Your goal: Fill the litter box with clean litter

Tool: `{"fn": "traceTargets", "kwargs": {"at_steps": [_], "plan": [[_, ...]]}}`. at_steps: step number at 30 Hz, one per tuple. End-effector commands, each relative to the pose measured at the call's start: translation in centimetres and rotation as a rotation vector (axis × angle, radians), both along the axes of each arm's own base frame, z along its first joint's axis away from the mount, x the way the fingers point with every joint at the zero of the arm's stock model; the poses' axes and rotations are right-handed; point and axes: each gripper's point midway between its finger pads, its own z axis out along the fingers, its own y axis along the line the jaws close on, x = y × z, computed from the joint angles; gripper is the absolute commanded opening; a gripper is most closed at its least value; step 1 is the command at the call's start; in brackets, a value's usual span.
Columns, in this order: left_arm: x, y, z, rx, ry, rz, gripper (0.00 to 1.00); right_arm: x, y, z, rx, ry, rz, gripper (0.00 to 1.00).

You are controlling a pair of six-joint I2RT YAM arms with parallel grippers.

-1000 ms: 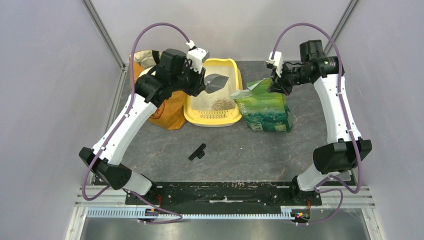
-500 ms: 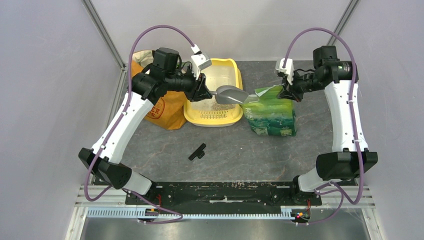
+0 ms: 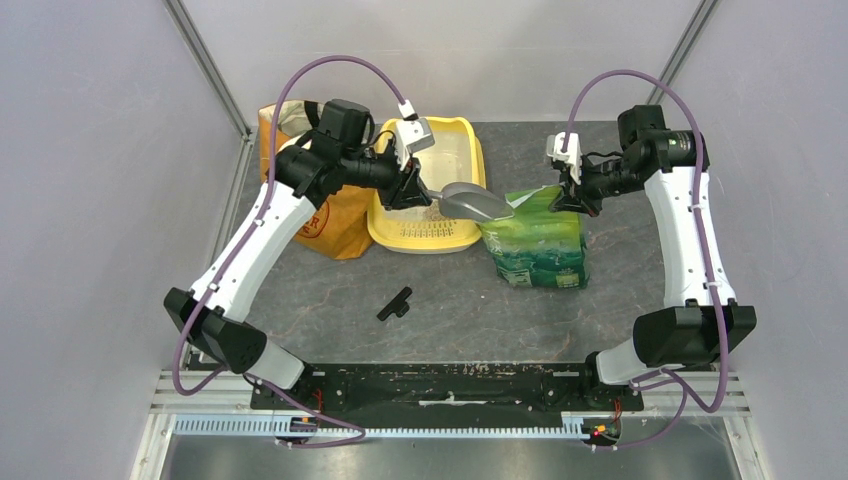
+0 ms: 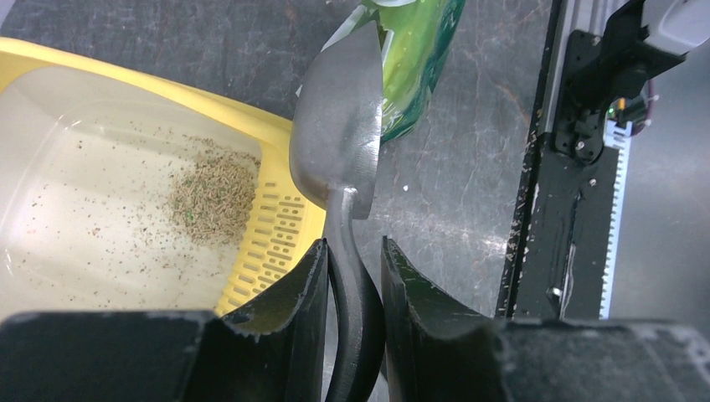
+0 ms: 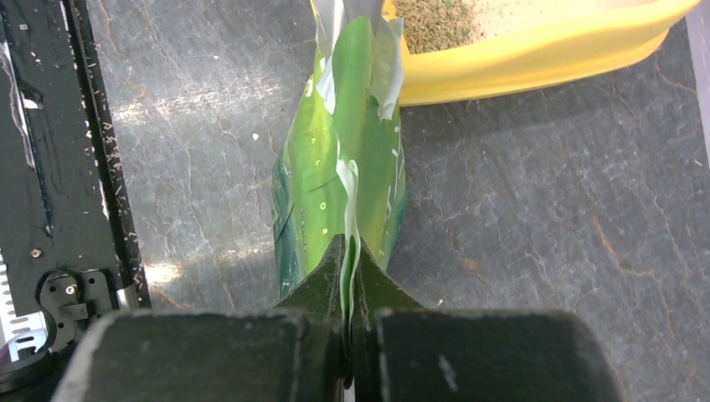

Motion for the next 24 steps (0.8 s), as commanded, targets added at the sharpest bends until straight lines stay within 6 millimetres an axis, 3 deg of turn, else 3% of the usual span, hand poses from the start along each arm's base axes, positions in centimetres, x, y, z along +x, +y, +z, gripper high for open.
{"fn": "traceTargets", "kwargs": {"at_steps": [1, 5, 9, 15, 19, 24], "plan": [[1.1, -0.3, 0.5, 0.015, -0.105, -0.035, 0.02, 0.2, 1.3, 1.6, 0.046, -0.087, 0.055, 0.00], [1.7, -1.4, 0.3, 0.027, -0.098, -0.030, 0.02, 0.2, 1.6, 1.9, 0.053, -0.094, 0.063, 0.00], [1.1, -3.2, -1.5, 0.107, -0.013, -0.004, 0.02, 0.7, 2.3, 2.9, 0.067, -0.123, 0.066, 0.00], [3.3, -5.6, -2.6, 0.103, 0.274, 0.401, 0.02, 1.2, 2.9, 4.0, 0.069, -0.170, 0.076, 0.00], [2.6, -7.3, -4.3, 0.099, 0.529, 0.514, 0.02, 1.2, 2.7, 4.1, 0.052, -0.185, 0.085, 0.00], [1.8, -8.6, -7.9, 0.195, 0.746, 0.612, 0.02, 1.2, 2.5, 4.4, 0.024, -0.215, 0.112, 0.00]]}}
